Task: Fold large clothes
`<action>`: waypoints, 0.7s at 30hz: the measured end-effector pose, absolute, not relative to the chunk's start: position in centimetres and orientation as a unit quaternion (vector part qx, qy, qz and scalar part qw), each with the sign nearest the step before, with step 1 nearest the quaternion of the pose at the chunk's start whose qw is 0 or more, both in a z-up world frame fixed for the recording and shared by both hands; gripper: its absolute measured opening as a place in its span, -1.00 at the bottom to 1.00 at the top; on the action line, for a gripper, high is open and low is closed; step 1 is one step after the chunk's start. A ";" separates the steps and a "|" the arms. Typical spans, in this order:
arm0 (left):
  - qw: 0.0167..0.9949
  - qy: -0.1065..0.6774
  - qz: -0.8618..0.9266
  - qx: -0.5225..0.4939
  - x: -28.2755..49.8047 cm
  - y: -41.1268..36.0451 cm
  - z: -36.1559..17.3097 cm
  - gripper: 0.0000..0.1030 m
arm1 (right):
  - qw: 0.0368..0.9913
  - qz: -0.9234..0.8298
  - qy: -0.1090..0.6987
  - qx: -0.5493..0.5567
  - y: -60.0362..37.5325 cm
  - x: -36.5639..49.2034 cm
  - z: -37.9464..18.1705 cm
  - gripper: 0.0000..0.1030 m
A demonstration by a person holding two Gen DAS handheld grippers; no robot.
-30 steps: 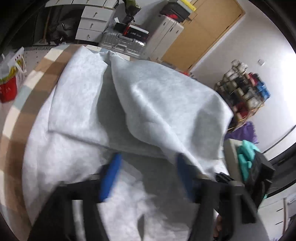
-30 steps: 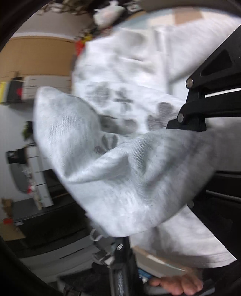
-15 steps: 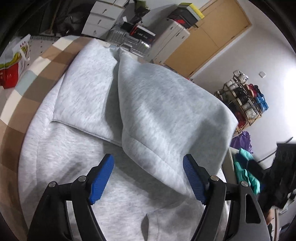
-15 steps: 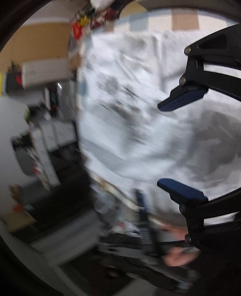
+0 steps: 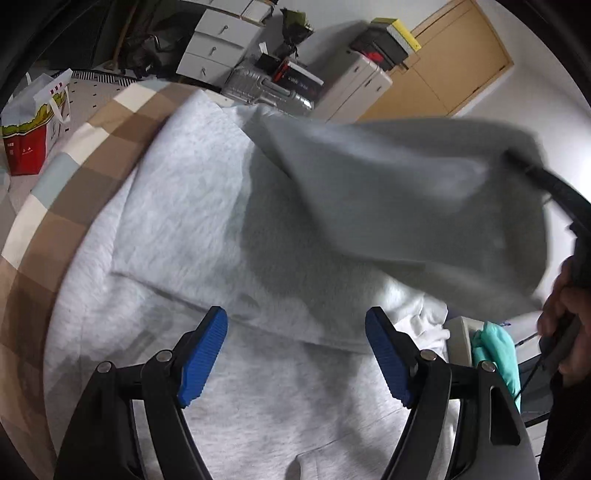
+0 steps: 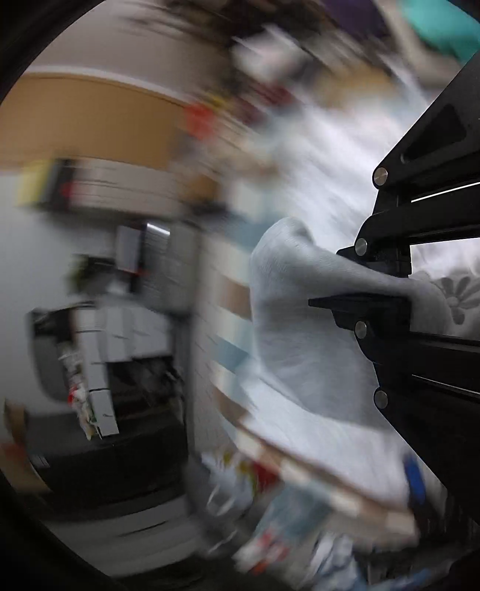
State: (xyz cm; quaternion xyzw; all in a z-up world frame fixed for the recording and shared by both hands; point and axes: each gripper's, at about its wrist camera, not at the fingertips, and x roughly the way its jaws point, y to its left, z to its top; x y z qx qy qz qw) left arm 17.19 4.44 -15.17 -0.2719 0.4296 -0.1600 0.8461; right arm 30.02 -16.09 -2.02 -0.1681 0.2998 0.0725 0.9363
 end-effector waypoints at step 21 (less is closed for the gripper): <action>0.854 0.441 -0.161 -0.222 17.6 1.8 -14.9 0.42 | 0.862 0.197 0.445 0.139 -20.7 20.9 -20.2 -0.57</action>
